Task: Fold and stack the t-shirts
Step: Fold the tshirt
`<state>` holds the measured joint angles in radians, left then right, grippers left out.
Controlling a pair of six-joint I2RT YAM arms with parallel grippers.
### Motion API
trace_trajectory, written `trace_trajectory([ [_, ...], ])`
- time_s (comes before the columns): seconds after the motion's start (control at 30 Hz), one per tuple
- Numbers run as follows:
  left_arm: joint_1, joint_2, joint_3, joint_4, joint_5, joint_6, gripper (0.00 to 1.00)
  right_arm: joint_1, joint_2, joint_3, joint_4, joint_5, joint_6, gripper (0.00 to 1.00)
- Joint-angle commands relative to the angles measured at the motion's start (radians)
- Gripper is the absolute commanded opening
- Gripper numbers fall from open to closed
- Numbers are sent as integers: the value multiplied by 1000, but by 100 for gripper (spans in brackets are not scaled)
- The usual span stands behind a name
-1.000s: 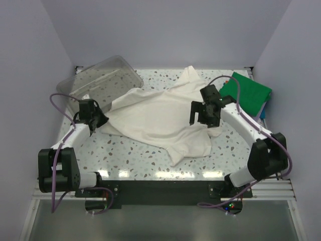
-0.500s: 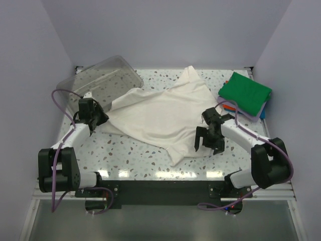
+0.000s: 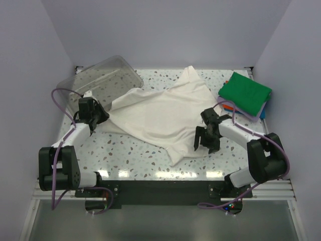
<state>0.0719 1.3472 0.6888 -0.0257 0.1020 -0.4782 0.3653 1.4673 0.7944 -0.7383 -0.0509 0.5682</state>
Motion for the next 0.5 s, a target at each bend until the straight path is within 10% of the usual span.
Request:
trace_trajectory([
  [0.0,9,-11,-6,64,11,15,0,-2,1,-4,21,-24,18,70],
  [0.23,20,-14,6,46,7,12,0,-2,-88,84,-145,2,-4,10],
  [0.47,42,-22,31,27,-5,29,0,0,-208,386,-443,23,-8,0],
])
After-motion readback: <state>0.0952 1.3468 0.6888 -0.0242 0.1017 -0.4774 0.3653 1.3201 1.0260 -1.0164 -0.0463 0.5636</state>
